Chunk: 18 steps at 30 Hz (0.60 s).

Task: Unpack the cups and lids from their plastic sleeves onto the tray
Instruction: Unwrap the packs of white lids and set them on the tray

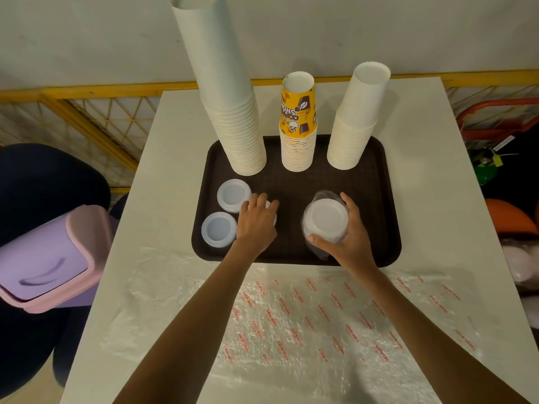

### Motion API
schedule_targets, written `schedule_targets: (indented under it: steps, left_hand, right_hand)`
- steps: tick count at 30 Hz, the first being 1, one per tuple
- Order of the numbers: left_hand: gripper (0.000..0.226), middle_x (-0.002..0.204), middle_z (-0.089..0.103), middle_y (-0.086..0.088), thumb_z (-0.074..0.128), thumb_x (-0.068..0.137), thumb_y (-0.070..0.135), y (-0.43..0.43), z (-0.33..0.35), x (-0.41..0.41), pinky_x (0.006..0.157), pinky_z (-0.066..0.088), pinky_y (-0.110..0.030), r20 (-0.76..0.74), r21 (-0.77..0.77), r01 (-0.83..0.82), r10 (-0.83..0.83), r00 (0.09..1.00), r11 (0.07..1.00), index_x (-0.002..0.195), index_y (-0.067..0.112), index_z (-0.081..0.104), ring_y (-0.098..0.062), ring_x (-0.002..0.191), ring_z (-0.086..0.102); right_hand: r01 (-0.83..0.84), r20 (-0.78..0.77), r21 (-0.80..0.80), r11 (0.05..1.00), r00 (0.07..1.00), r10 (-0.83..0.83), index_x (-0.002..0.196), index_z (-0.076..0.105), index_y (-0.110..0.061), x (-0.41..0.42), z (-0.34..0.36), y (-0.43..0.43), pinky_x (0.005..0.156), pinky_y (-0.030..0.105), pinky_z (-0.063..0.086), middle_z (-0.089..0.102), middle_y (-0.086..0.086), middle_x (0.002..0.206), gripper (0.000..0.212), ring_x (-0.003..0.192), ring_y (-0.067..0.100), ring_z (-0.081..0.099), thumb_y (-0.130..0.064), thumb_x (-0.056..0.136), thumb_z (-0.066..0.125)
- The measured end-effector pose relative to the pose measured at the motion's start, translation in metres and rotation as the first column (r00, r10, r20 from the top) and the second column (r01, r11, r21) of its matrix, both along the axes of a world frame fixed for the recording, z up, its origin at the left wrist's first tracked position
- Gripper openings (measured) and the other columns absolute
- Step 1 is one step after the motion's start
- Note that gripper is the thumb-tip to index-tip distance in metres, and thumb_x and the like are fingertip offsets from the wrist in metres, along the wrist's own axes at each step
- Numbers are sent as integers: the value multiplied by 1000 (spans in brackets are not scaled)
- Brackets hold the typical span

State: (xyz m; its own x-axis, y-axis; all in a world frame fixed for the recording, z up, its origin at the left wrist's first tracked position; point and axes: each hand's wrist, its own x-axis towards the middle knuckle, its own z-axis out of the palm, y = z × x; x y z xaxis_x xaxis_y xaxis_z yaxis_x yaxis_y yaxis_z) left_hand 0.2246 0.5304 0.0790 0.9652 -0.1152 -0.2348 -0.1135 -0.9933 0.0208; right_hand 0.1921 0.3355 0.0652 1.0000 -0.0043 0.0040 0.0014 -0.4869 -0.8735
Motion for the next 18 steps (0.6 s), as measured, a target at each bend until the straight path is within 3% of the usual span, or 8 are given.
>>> schedule_targets:
  steps: [4,6,9,12,18]
  left_hand:
    - [66,151,31,-5,58,90,45,3,5,2,115,21,-43,-27,-20,6,-6,1000,1000,145,22,31,-26,140,25]
    - [66,150,34,-4,54,89,54,7,9,3,114,21,-44,18,-126,-55,57,998,991,144,22,35,-25,140,27]
    - [65,146,43,-3,35,92,62,17,16,7,112,23,-46,84,-276,-186,216,973,943,140,19,44,-25,139,31]
    - [74,146,44,-3,16,85,60,27,17,10,113,20,-47,11,-323,-216,232,973,922,139,20,46,-26,140,29]
    - [58,149,41,-4,27,97,51,42,15,7,113,20,-50,-66,-345,-167,153,986,923,140,17,44,-30,142,25]
  right_hand:
    - [-17,-38,7,1000,999,18,145,26,-11,1,1,0,105,46,43,42,8,141,98,129,23,41,-27,68,84]
    - [-25,-56,19,1000,998,26,146,24,-13,3,0,0,105,43,44,42,7,141,100,128,21,41,-27,68,84]
    - [-26,-74,28,999,997,28,147,21,-18,5,0,-1,103,35,42,41,3,141,102,126,16,41,-30,67,84]
    - [-19,-80,35,999,997,22,147,21,-20,7,-1,0,101,31,41,41,1,140,103,125,13,40,-31,66,84]
    - [-10,-68,24,1000,998,12,146,23,-17,9,-3,4,99,27,39,41,2,139,102,122,8,38,-29,66,85]
